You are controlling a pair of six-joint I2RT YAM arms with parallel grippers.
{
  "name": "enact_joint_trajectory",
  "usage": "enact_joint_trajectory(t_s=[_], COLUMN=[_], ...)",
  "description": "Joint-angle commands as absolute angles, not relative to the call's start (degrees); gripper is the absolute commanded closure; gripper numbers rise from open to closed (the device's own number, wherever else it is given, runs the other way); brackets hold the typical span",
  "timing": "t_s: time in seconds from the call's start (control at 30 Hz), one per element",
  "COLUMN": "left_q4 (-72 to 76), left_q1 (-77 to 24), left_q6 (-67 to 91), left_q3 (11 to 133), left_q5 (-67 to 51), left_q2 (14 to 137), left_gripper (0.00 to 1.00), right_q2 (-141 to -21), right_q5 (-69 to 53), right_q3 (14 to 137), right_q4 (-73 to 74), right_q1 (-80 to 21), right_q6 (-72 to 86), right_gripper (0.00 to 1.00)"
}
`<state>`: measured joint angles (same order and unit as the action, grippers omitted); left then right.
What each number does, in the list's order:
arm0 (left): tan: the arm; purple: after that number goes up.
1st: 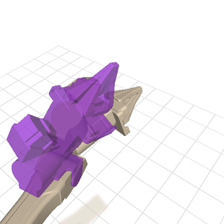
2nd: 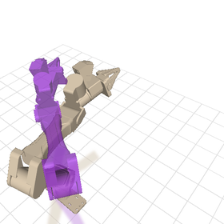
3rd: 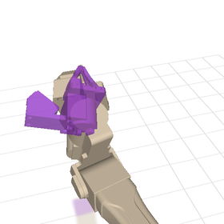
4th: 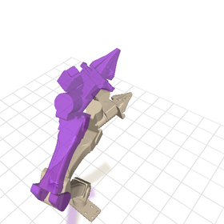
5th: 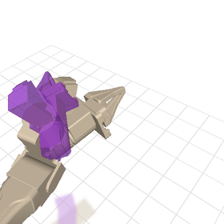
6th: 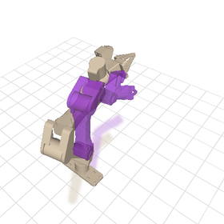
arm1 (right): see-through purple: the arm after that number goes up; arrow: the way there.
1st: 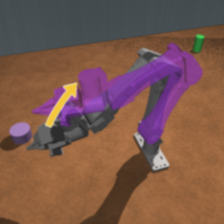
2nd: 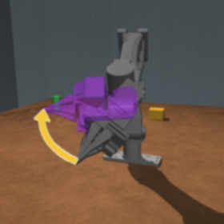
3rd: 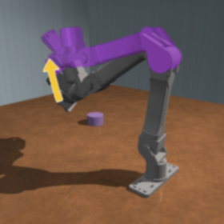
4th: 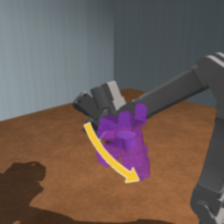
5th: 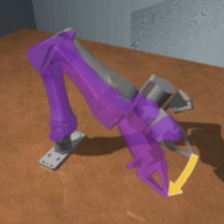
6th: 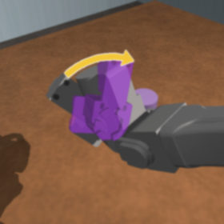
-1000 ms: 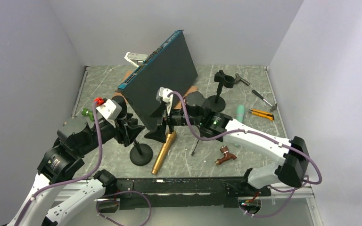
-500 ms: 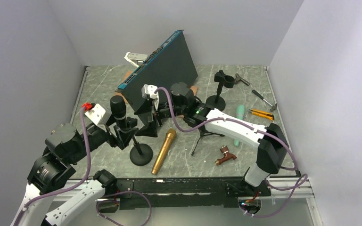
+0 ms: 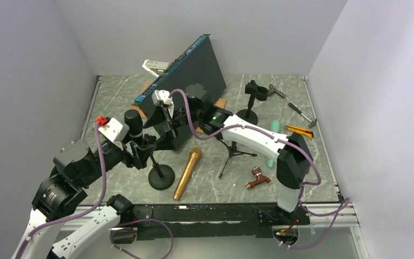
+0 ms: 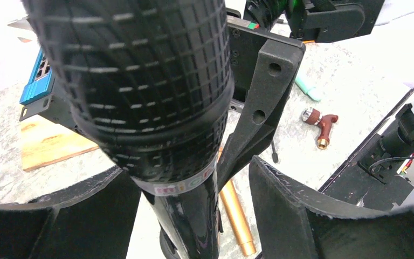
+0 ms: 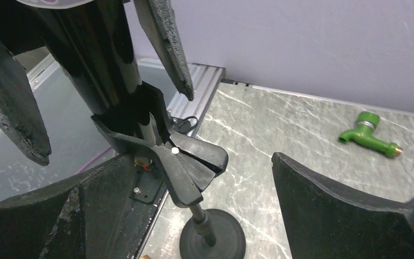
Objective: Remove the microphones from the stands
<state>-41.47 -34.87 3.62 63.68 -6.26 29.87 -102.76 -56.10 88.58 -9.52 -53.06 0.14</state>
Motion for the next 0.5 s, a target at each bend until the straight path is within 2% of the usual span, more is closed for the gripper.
enact_joint_trajectory(t_s=[0.0, 0.2, 0.3, 0.47], left_q4=[-40.9, -41.7, -41.8, -42.0], left_q1=[-35.1, -35.0, -35.1, -35.0], left_q6=[2.8, 2.6, 2.7, 3.3], left_q3=[66.0, 67.0, 67.4, 67.9], left_q5=[-5.3, -4.4, -4.3, -4.1], left_q2=[29.8, 29.6, 29.7, 30.5], left_gripper=[0.24, 0.12, 0.12, 0.12], right_q2=[-105.0, -107.3, -107.4, -106.2], right_q5=[-64.1, -66.9, -67.6, -67.6], right_q3=[93.3, 96.0, 96.2, 95.1], right_q4=[-9.2, -5.3, -5.6, -6.2], right_q1=[-53.0, -53.0, -53.0, -53.0], right_q6=[-0.2, -1.6, -1.3, -0.1], right_gripper=[0.01, 0.03, 0.08, 0.23])
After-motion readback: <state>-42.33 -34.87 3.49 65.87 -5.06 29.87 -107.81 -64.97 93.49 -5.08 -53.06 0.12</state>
